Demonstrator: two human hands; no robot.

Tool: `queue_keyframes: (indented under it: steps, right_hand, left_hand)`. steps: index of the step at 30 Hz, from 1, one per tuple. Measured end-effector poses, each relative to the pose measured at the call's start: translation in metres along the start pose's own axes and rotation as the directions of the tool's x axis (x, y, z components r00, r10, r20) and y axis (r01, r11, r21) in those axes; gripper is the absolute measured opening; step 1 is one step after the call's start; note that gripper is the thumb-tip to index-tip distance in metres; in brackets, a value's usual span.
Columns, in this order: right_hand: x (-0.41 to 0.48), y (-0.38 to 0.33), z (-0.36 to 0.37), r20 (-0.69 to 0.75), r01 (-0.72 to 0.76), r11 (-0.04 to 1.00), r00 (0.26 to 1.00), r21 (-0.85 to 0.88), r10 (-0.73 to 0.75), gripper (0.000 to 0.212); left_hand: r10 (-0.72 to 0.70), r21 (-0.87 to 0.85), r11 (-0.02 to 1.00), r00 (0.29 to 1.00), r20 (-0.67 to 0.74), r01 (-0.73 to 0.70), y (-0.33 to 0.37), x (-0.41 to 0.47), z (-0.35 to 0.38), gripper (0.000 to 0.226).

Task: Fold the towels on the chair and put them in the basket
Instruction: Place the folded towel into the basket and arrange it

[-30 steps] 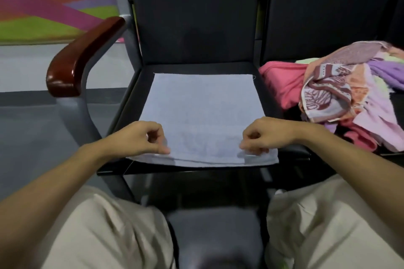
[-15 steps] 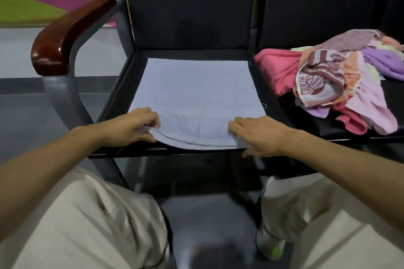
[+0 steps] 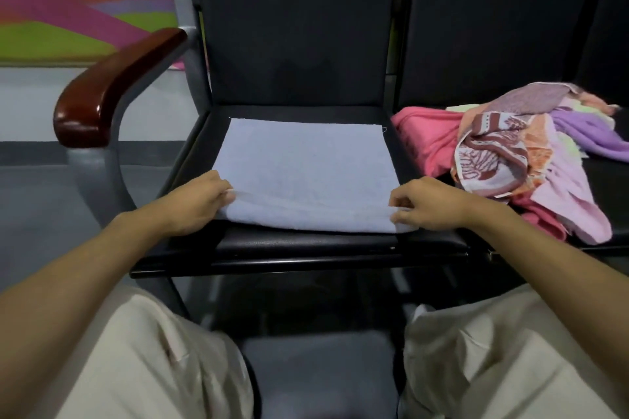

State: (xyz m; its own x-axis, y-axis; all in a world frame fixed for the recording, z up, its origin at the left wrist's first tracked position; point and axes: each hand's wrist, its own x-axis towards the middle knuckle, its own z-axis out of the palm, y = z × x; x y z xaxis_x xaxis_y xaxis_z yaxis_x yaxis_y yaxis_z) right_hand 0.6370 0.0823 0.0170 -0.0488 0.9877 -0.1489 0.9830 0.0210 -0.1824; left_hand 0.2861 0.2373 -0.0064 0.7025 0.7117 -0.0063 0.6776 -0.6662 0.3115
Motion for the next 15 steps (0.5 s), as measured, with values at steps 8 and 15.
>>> queue_keyframes:
  steps: [8, 15]
  right_hand:
    - [-0.008, 0.003, -0.003, -0.241, -0.007, 0.943, 0.966, 0.333, 0.092, 0.017]
    - [-0.02, -0.01, 0.005, -0.412, 0.115, 0.801, 0.894, 0.587, 0.174, 0.014]
  left_hand:
    - [-0.147, 0.041, 0.987, 0.979, -0.142, 0.154, -0.006, -0.028, -0.018, 0.043]
    - [-0.038, -0.193, 0.979, 0.886, -0.462, -0.058, 0.018, -0.05, -0.026, 0.043]
